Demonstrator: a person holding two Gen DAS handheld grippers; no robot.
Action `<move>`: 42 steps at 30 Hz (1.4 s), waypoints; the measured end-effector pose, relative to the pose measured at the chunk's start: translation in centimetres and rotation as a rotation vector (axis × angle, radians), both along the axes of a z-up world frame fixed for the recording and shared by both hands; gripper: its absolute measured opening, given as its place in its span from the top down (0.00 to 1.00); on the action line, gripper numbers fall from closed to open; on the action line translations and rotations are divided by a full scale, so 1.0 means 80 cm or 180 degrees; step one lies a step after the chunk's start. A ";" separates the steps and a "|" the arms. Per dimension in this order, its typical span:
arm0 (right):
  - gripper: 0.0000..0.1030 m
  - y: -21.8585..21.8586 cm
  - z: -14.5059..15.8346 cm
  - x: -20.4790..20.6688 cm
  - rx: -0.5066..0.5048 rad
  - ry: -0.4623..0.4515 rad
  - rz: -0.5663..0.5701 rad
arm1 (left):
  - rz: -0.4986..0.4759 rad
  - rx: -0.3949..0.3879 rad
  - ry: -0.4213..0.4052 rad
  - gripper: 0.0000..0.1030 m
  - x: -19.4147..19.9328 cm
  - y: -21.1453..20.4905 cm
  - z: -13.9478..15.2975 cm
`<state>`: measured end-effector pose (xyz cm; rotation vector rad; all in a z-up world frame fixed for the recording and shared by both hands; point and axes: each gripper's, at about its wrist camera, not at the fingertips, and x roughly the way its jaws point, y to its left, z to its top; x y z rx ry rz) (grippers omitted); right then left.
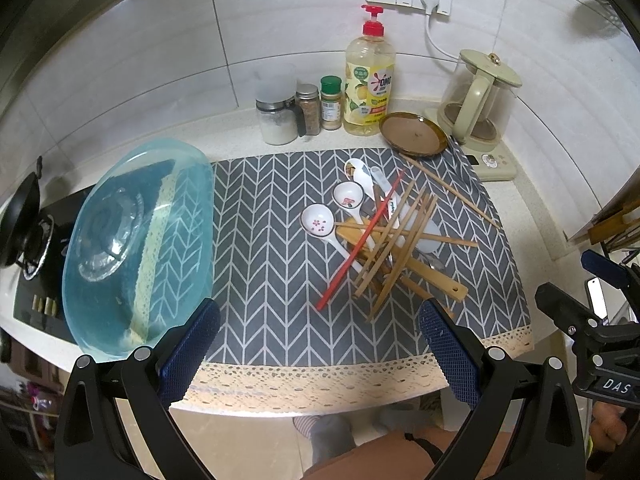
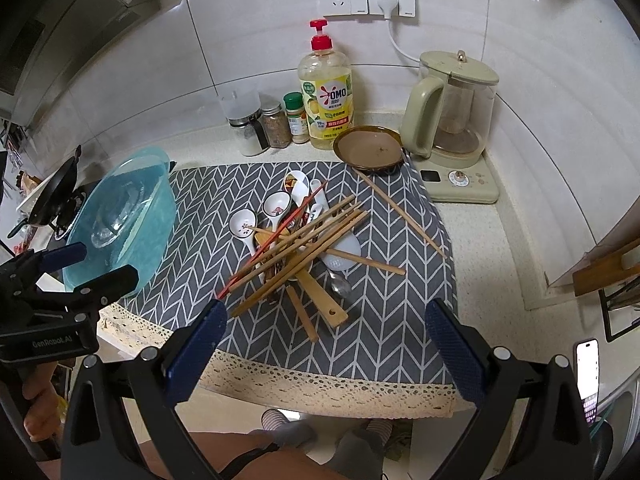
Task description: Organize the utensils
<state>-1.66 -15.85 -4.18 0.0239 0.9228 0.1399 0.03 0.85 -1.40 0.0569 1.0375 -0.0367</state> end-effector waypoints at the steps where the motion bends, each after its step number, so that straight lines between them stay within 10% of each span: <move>1: 0.07 0.000 -0.001 0.000 -0.0004 0.0000 -0.0002 | 0.0000 0.0001 -0.0001 0.04 0.000 0.001 -0.001; 42: 0.07 0.000 0.000 0.005 -0.0094 0.0029 -0.0095 | -0.0005 0.0008 0.0031 0.04 0.007 0.012 0.001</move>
